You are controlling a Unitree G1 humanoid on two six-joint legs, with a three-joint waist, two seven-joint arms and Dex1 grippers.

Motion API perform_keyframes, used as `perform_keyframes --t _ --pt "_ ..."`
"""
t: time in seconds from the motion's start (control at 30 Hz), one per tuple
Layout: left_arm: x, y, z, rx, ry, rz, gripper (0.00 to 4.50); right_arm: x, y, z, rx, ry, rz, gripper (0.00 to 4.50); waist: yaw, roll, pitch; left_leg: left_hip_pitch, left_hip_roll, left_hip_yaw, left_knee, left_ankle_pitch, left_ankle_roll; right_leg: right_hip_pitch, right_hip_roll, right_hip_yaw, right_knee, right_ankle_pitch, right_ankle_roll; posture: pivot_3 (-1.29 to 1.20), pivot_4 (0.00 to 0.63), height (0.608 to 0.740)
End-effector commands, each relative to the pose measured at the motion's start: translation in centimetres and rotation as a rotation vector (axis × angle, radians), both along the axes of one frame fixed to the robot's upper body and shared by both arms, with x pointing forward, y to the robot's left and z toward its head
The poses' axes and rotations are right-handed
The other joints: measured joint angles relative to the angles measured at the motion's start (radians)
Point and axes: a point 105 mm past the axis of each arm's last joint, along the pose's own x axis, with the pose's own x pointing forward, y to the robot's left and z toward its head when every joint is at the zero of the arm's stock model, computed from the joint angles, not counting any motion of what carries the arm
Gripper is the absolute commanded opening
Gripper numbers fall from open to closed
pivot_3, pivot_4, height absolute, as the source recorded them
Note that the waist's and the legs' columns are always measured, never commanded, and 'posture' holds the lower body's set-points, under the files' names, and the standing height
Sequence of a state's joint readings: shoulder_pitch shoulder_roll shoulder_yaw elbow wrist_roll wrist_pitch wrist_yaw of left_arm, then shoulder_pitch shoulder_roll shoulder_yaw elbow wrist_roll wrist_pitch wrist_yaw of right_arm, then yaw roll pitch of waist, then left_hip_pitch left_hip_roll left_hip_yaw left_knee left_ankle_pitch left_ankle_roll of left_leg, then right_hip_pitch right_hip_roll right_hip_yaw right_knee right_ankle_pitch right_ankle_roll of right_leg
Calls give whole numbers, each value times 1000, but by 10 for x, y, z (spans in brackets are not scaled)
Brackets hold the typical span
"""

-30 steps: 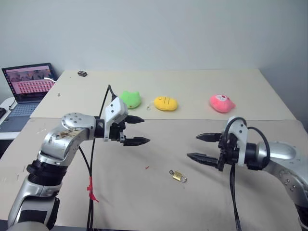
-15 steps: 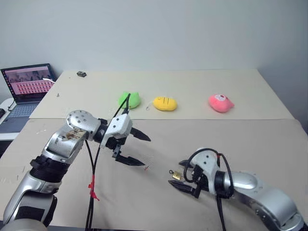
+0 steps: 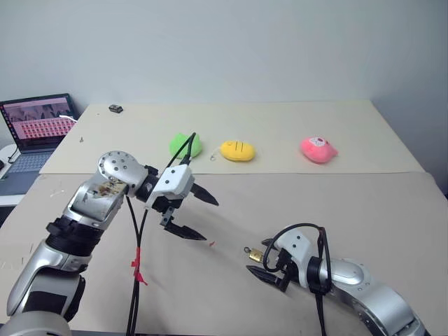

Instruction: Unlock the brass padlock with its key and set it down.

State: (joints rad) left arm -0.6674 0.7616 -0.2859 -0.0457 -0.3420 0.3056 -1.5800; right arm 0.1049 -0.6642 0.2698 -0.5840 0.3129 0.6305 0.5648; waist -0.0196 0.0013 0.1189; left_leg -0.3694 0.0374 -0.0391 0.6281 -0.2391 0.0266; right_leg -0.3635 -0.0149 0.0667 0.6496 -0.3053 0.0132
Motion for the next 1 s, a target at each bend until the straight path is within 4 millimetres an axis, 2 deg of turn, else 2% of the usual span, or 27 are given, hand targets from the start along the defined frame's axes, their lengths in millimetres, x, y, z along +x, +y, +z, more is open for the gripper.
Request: perform_keyframes --t 0.03,0.1,0.27,0.3,0.4,0.47,0.5,0.6,0.67,0.8,0.93,1.0 --pt "5 4 13 -2 -58 20 4500 0 1 -6 -1 2 6 3340 1 0 0 0 1 0 0 0 0 0 1 0 0 0 0 0 150 660" --pt "5 4 12 -2 -60 23 4500 0 1 -7 0 0 8 2780 2 0 0 0 3 0 0 0 0 0 3 0 0 0 0 0 150 660" --pt "7 4 13 -13 -53 47 4500 1 1 -8 -8 -3 15 1064 2 1 -1 0 8 0 0 -1 2 0 9 0 0 0 -1 0 150 660" --pt "7 4 13 -22 -45 56 4500 1 1 -7 -10 -5 17 924 2 1 -1 0 8 0 0 -2 3 0 9 0 0 -1 -1 0 150 660" --pt "11 3 13 -42 -8 101 4500 5 2 -1 -31 -40 36 927 1 1 -1 0 8 0 0 -2 3 -1 9 0 1 -1 -1 0 150 660" --pt "16 3 10 -65 86 186 4500 15 0 12 -54 -118 39 927 2 1 -1 0 8 0 1 -2 3 -1 9 0 1 -1 -1 0 150 660" --pt "21 4 4 -47 154 258 4500 22 -1 19 -73 -169 36 927 1 1 -1 0 8 0 1 -2 3 -1 9 0 2 -1 -1 0 150 660" --pt "36 15 -32 40 284 470 4500 41 -14 27 -293 -360 85 927 0 1 0 0 7 1 4 -2 3 -3 9 2 7 -1 -1 0 150 660" --pt "34 12 -39 16 427 536 4500 49 -18 36 -372 -469 119 927 2 1 0 1 7 1 3 -2 3 -4 9 2 7 -1 -1 0 150 660" --pt "23 -8 -27 -98 679 544 4500 60 -18 54 -461 -676 181 927 5 3 -2 0 8 0 3 -1 3 -9 10 1 8 -1 -1 0 150 660" --pt "24 -15 -19 -141 766 550 4500 58 -3 71 -434 -764 255 927 1 4 -3 -4 8 1 2 -2 5 -8 10 2 13 -1 -2 0 150 660" --pt "28 -24 -7 -188 837 548 4500 55 8 77 -452 -817 322 927 3 5 -3 -3 8 0 2 -2 5 -7 10 2 13 0 -3 0 150 660"
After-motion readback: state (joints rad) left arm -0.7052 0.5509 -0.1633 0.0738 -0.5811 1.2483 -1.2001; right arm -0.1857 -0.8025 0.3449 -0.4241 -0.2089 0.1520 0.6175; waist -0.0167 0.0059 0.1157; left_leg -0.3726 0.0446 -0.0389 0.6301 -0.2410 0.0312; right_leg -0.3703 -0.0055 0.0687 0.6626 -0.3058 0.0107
